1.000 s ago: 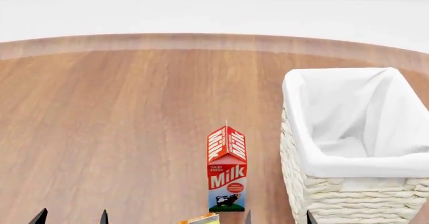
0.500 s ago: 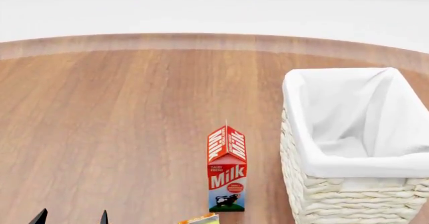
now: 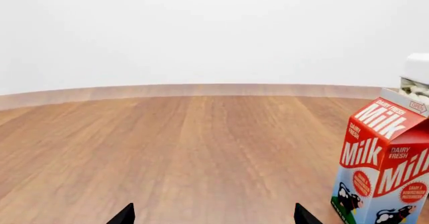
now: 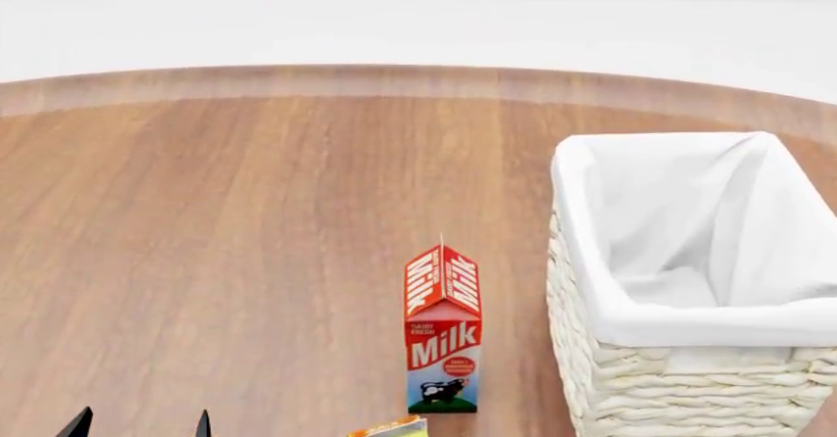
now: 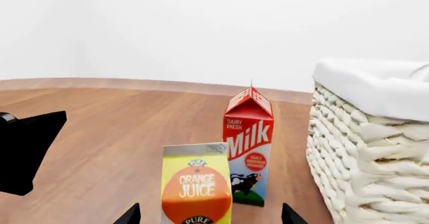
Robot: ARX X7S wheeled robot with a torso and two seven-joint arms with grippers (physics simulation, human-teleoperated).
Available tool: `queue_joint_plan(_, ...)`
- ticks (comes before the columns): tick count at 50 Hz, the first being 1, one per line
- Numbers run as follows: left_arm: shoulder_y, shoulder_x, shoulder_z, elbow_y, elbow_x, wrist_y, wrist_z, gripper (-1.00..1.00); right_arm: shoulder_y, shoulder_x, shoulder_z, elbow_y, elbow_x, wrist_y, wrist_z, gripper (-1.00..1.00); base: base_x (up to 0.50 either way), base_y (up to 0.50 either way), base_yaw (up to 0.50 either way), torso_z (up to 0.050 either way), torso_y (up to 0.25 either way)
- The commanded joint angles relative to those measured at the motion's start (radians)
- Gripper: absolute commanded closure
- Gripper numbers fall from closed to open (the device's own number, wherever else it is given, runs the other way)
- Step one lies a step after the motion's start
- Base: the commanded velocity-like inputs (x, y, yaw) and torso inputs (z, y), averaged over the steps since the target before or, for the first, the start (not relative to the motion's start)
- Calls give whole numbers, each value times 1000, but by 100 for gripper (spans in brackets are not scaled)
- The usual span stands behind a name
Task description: Pick up the orange juice, and put it in the basket.
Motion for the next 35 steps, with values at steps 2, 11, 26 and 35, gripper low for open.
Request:
queue_joint_plan(2, -1, -5, 6, -1, -5, 2, -5, -100, 42, -16, -22, 78, -6, -23, 3, -100, 0, 0, 0, 0, 0)
queue_joint_plan(11, -2, -8, 10, -1, -8, 3, -9, -100, 54, -25, -39, 98, 12, -32, -2, -100, 0, 0, 0, 0, 0)
queue_joint_plan(26, -3, -13, 16, -1, -13, 4, -15, -100, 105, -44, -56, 181, 17, -45, -1, -100, 0, 0, 0, 0, 0)
queue_joint_plan(35, -4, -16, 20, -2, -16, 6, -18, -100, 134, -49, -66, 203, 11, -33, 4, -100, 0, 0, 0, 0, 0)
